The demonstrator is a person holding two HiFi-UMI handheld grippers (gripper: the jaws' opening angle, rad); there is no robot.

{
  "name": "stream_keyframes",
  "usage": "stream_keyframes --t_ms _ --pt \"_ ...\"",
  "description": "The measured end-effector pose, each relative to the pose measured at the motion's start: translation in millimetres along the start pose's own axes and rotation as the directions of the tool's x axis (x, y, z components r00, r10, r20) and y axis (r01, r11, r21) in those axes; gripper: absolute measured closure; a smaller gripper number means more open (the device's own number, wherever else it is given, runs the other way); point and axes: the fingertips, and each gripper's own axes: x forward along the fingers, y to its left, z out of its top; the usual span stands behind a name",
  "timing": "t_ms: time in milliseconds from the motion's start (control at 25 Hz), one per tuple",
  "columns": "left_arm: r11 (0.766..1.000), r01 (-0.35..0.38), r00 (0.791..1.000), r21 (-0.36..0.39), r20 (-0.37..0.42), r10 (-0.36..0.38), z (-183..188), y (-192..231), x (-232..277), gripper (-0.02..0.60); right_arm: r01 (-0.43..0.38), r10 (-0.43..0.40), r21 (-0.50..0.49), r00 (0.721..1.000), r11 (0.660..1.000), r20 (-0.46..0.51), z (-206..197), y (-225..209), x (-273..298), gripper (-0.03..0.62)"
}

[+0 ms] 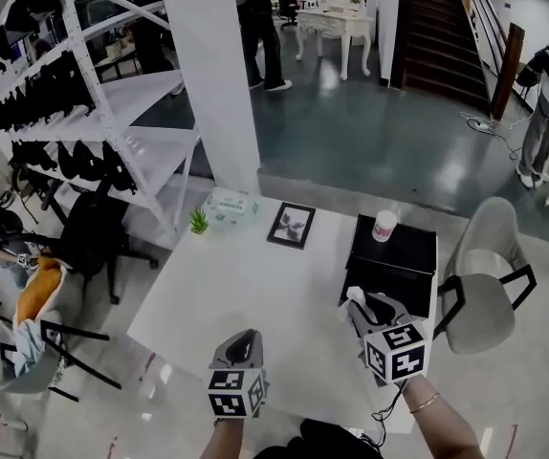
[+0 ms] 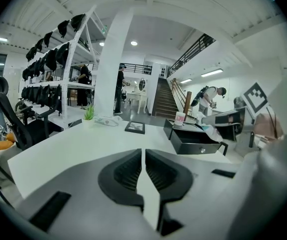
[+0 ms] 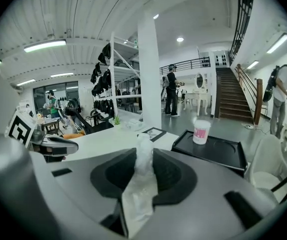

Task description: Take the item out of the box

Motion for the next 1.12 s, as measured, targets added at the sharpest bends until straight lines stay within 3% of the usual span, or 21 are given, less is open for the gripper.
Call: stream_keyframes --t_ms 640,1120 --pt "0.999 0.038 0.999 0.018 0.009 -0.038 4 -14 3 0.558 -0.010 0.002 0.148 0.998 0.989 0.056 -26 23 -37 0.491" --pt "0.998 0.060 0.998 0.026 0.011 -0.060 6 -23 6 0.558 -0.003 -0.010 0.167 0.997 0.986 0.076 -31 27 -44 0.493"
